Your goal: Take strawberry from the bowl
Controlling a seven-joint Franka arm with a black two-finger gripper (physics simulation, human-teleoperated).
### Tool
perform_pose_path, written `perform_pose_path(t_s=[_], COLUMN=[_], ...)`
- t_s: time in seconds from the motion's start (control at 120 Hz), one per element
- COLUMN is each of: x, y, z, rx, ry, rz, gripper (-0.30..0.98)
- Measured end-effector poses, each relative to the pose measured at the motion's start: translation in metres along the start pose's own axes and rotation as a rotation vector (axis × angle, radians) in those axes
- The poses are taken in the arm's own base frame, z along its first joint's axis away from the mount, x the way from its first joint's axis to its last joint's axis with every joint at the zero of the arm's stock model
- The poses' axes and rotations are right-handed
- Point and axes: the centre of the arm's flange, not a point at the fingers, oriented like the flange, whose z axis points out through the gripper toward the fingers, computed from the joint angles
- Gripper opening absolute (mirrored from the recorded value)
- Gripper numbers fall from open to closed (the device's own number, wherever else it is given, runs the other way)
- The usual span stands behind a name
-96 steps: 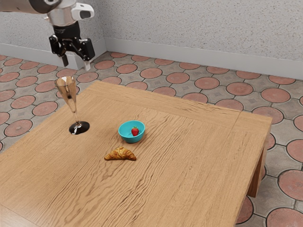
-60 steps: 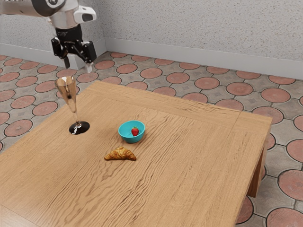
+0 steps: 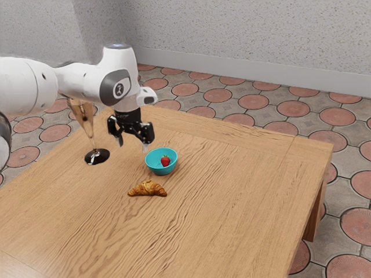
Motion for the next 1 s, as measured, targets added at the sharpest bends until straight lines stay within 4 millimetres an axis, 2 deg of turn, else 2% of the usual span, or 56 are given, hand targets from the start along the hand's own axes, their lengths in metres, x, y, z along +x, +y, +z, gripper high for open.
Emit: perform_pose_path(t_s=[0.1, 0.217, 0.375, 0.667, 0.75, 1.0], x=[0.008, 0.017, 0.023, 0.042, 0.049, 0.064], y=[0.003, -0.004, -0.003, 0.031, 0.033, 0.030], z=[0.011, 0.019, 0.023, 0.055, 0.051, 0.067], rx=[-0.009, -0.011, -0.021, -0.055, -0.058, -0.047], ry=[0.033, 0.066, 0.097, 0.095, 0.117, 0.140], rz=[-0.020, -0.080, -0.175, -0.286, -0.304, -0.327], gripper=[0.67, 0.67, 0.67, 0.65, 0.64, 0.55])
